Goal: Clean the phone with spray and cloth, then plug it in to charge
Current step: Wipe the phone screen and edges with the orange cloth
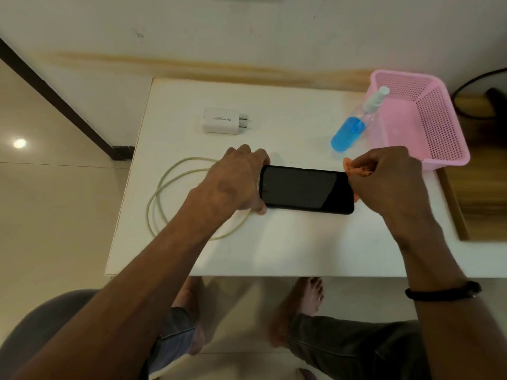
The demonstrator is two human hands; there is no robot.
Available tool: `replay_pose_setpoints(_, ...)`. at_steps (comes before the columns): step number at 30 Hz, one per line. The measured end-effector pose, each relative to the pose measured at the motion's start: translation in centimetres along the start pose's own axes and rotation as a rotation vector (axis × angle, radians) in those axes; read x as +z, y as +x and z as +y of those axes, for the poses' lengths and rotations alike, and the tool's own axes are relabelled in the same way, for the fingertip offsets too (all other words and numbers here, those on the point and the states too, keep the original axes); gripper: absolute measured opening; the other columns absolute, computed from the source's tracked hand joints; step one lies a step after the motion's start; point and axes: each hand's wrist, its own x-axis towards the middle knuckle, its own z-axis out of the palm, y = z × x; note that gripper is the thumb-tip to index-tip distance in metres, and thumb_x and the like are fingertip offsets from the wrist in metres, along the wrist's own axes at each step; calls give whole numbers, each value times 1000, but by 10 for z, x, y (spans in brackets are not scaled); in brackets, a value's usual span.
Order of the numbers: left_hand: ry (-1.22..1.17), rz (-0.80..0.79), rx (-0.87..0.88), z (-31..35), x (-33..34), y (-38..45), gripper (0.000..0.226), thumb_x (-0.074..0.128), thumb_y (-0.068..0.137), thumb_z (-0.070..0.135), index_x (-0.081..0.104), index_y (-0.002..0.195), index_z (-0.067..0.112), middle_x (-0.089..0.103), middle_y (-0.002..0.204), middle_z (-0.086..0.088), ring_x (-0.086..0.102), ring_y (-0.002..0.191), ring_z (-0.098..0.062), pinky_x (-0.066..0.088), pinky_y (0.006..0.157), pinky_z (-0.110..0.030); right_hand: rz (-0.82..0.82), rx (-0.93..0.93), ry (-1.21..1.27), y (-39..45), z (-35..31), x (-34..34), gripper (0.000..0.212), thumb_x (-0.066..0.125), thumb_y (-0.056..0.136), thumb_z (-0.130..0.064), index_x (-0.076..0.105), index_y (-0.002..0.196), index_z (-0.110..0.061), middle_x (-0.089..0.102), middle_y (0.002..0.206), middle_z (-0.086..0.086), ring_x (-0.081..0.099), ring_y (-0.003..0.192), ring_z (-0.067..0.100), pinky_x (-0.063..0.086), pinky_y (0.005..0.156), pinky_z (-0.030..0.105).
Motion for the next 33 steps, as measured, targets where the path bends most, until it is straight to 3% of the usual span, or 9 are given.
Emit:
replay_pose_setpoints(4, 8, 1, -9, 0, 0, 1, 90, 93, 68, 41, 46, 144, 23, 51, 131, -3, 48, 124, -24, 51, 99, -42, -38, 42, -90, 5, -7, 12, 23, 74, 92, -22, 72, 105, -3, 71, 93, 12, 67, 76, 22, 49, 69, 27)
replay_pose_setpoints(8, 2, 19, -12, -2, 2, 2, 90, 93, 66, 43, 48, 141, 25, 53, 127, -1, 49, 121, -23, 50, 90, -37, -27, 47, -112, 7, -11, 17, 27, 72, 93, -26, 71, 110, -4, 72, 95, 11, 69, 80, 22, 48, 73, 26)
replay_pose_setpoints(11, 7, 42, -8, -4, 4, 3, 89, 94, 64, 45, 49, 139, 26, 53, 125, 0, 51, 119, -22, 43, 81, -33, -23, 42, -37, 3, -18, 21, 24, 71, 94, -28, 74, 104, -7, 73, 82, 5, 69, 67, 15, 49, 63, 19)
replay_pose_setpoints(14, 5, 52, -7, -4, 4, 3, 90, 94, 63, 45, 50, 138, 26, 53, 124, 0, 50, 117, -22, 42, 79, -32, -23, 24, 27, -4, -33, 29, 20, 69, 94, -28, 75, 100, -10, 73, 82, 2, 66, 65, 9, 39, 52, 4)
replay_pose_setpoints(20, -13, 44, -17, -2, 4, 1, 91, 96, 61, 44, 50, 137, 21, 53, 125, -3, 50, 118, -24, 51, 95, -41, -94, -81, 21, -15, -64, 48, 29, 64, 99, -36, 75, 104, -10, 73, 91, 7, 69, 86, 20, 57, 83, 30)
replay_pose_setpoints(23, -23, 33, -25, -2, 3, -1, 91, 96, 62, 43, 50, 137, 20, 53, 126, -4, 49, 120, -24, 50, 97, -42, -145, -156, 7, -20, -76, 54, 29, 64, 99, -38, 78, 106, -13, 75, 95, 5, 69, 88, 19, 52, 81, 24)
replay_pose_setpoints(27, -28, 30, -23, -1, 2, -2, 93, 96, 62, 42, 48, 139, 20, 54, 127, -5, 49, 121, -25, 49, 101, -43, -227, -224, -52, -27, -86, 59, 27, 61, 101, -32, 78, 112, -14, 76, 103, 8, 69, 90, 21, 50, 89, 27)
replay_pose_setpoints(31, -48, 31, -9, 0, 1, -4, 108, 98, 61, 36, 37, 149, 24, 54, 129, -5, 49, 123, -27, 49, 103, -45, -309, -278, -47, -30, -89, 58, 23, 64, 99, -22, 78, 116, -17, 77, 107, 4, 69, 90, 16, 46, 86, 20)
replay_pose_setpoints(33, -35, 27, 6, 0, 1, -3, 102, 97, 62, 37, 40, 147, 28, 51, 120, -3, 50, 120, -28, 48, 102, -45, -356, -311, -84, -31, -89, 55, 22, 67, 96, -19, 79, 114, -18, 76, 110, 3, 69, 90, 16, 47, 82, 20)
